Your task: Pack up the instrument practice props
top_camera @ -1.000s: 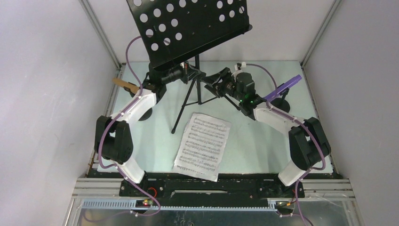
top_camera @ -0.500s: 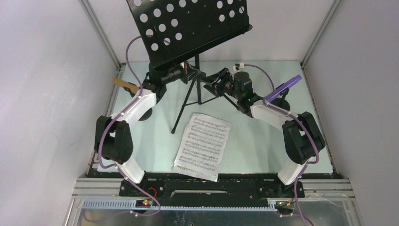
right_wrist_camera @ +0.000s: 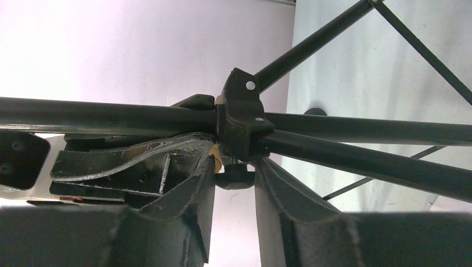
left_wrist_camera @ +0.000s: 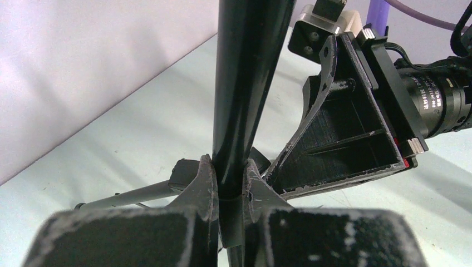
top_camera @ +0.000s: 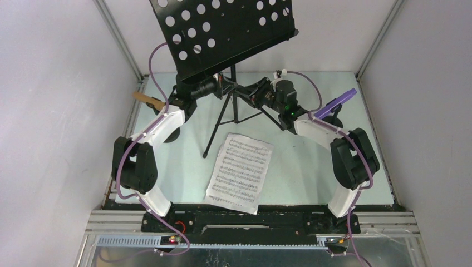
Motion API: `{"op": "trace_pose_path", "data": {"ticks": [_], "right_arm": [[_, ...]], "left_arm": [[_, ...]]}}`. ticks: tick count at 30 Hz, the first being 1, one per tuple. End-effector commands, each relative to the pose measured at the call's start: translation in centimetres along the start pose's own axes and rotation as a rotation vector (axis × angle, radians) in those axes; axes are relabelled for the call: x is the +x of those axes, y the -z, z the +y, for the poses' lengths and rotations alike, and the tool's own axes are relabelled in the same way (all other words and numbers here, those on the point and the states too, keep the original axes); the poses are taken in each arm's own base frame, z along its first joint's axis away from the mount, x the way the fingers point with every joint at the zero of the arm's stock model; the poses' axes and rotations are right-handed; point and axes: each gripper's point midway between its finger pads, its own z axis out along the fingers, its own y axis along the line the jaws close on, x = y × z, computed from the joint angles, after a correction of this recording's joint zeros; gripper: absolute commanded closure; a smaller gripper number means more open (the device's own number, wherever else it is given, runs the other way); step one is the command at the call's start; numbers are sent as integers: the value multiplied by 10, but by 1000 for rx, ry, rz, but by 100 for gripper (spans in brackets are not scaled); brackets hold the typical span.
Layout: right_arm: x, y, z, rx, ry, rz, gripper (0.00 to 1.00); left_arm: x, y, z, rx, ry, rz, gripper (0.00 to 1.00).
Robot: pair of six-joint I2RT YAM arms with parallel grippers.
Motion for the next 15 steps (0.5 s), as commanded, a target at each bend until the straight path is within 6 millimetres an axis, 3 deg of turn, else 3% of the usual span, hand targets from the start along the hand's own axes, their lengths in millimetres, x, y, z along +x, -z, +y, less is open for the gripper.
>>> {"op": "trace_pose_path", "data": {"ticks": [1,7,15], "right_arm": [[-4,-3,14,-44,3,7,65],[-3,-2,15,-47,21,13,66],[0,-4,15,-41,44,31,53]], "left_arm": [[-14,-3,1,-3,25,-15,92],[-15,-3,0,-2,24,-15,92],[-15,-3,0,-1,24,-17,92]]}}
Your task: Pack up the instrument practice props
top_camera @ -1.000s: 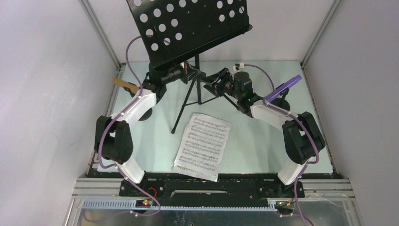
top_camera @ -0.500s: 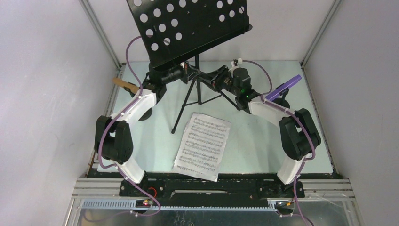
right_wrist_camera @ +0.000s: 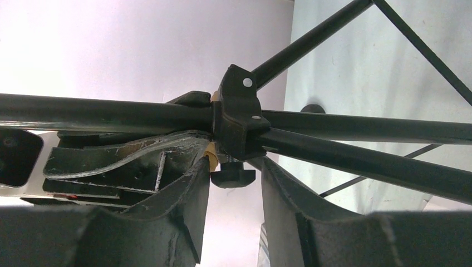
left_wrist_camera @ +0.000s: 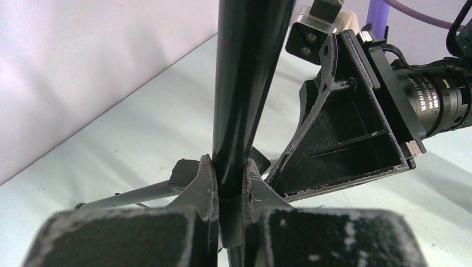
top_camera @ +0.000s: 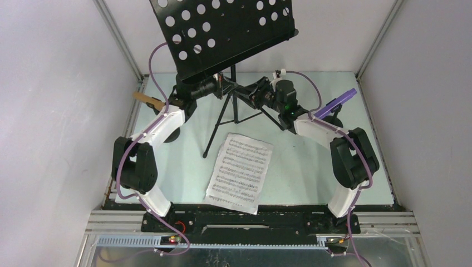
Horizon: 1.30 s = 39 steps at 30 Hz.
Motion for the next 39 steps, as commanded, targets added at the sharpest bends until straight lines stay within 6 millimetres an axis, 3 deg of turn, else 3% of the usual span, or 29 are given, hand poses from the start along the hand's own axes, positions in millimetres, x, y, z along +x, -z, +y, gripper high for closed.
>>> {"op": "trace_pose_path", "data": {"ticks": [1,5,12,17,27,39], "right_arm": [[-4,-4,16,-39,35,8,53],[-5,-5,17,-43,35,5,62],[-4,-6,17,-42,50,11,67],[-3,-6,20,-11,156,8,71],[2,-7,18,186,676,-43,75],[24,-3,24,278,1268,-75,81]], "left_arm": [[-15,-3,0,-1,24,-17,92],[-15,-3,0,-1,24,-16,92],[-16,-3,0,-1,24,-17,92],[-16,-3,0,0,25,-17,92],[-16,-3,-1,1,27,-17,92],[-16,-3,-1,0,26,-19,92]]}}
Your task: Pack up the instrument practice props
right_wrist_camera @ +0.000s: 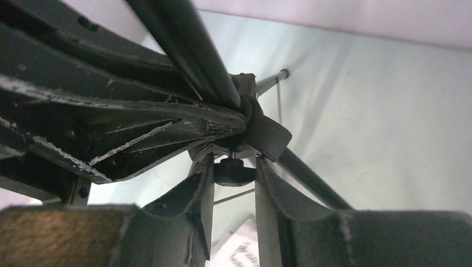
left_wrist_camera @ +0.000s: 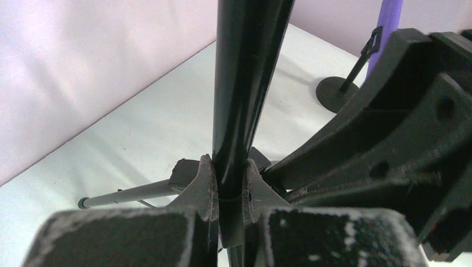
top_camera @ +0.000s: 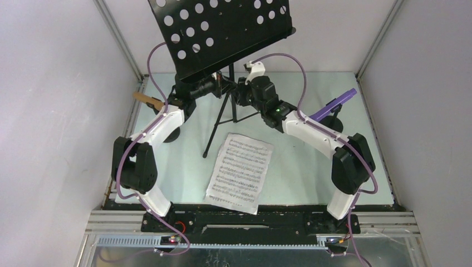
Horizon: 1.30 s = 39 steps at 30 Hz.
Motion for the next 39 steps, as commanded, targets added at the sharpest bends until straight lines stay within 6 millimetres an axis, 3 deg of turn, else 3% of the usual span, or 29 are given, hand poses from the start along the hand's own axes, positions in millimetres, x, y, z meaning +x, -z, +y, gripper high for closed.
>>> {"op": "trace_pose_path", "data": {"ticks": [1,8,10,13,17,23,28,32,39], "right_arm": [[-6,16,26,-8,401,-47,81],[11,17,38,206,1082,-90,76],[12,15,39,266,1194,-104,77],[9,14,42,314,1214,-141,78],[-1,20,44,317,1105,-179,76],[-25,44,46,304,890,-269,51],[-45,70,46,158,544,-339,36],[-50,84,30,-36,218,-344,22],[-53,84,13,-233,-255,-256,27]], "left_arm": [[-15,-5,-7,25,26,-15,92],[-14,-5,-6,24,27,-14,92],[-15,-5,-7,23,25,-14,92],[-15,-4,-7,21,24,-15,92],[-15,-4,-6,16,23,-15,92],[-17,-3,-5,13,31,-20,92],[-16,-3,-4,9,34,-19,92],[-18,-2,-4,9,32,-23,92],[-16,-4,-3,10,41,-19,92]]}}
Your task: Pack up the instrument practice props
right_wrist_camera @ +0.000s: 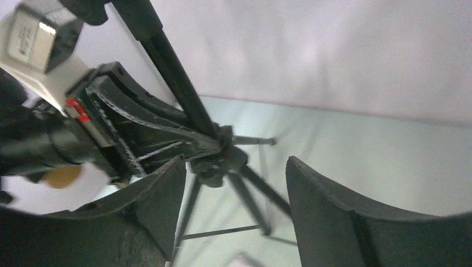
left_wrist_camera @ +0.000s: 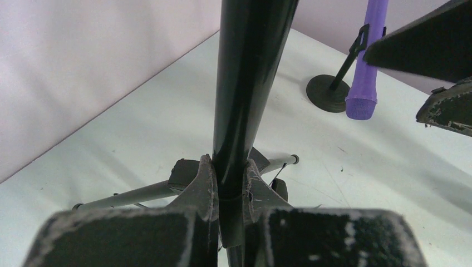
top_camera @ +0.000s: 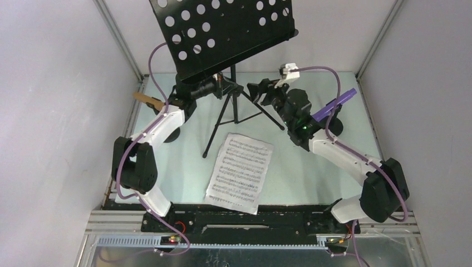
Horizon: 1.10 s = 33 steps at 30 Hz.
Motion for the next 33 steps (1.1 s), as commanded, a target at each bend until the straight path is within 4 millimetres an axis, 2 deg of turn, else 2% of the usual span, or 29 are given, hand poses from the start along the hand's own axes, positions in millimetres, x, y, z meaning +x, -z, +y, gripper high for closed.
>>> {"op": "trace_pose_path", "data": {"ticks": [1,6,10,14,24,33], "right_arm": [[14,3,32,-173,-486,114,29],[27,-4,33,-231,-805,219,34],[39,-9,36,-241,-928,272,35],[52,-15,29,-187,-949,304,34],[66,-31,29,-183,-991,336,34],[66,-46,28,-192,-1022,327,41]], "left_arm": [[-18,-3,3,-18,32,-23,92],[-17,-3,3,-19,29,-23,92],[-18,-3,2,-19,29,-23,92],[-17,-4,2,-18,30,-22,92],[-17,-3,2,-18,28,-22,92],[-17,-3,3,-18,28,-23,92]]}}
